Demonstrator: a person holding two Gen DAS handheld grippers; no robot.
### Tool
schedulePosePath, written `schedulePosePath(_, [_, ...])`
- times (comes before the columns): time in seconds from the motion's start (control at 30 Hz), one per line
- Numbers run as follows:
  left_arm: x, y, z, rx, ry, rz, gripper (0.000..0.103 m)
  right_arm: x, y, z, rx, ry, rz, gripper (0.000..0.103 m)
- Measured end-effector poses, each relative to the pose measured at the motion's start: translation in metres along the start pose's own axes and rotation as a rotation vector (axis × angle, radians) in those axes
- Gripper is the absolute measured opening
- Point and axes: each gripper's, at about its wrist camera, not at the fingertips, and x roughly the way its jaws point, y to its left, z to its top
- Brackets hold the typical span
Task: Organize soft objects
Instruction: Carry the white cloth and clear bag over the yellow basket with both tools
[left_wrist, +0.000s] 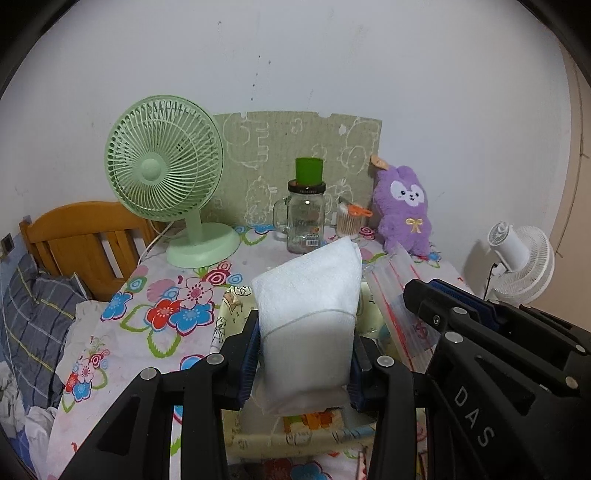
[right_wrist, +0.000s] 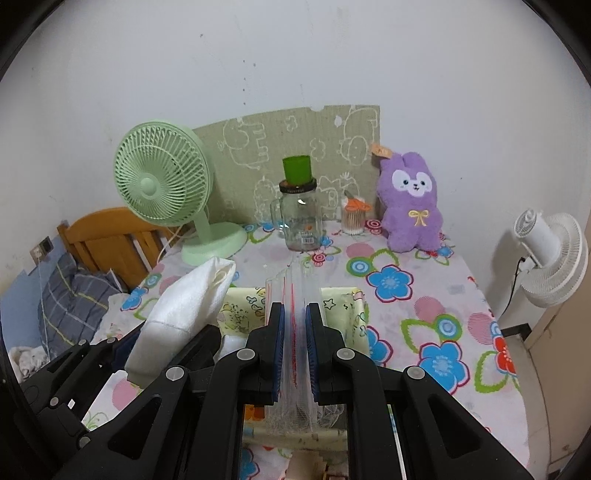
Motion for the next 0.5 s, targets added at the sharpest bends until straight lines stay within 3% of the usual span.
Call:
schedulePosePath(0.3, [0.033, 0.007, 0.005, -0.01, 0.039, 0.0, 0.041, 0.036, -0.001, 0.007, 0.0, 0.009, 0.008, 0.014])
schedulePosePath(0.5, [0.055, 0.009, 0.007, -0.024, 0.077, -0.01, 0.053, 0.058, -0.002, 0.011, 0.0, 0.031, 0.012, 0.014])
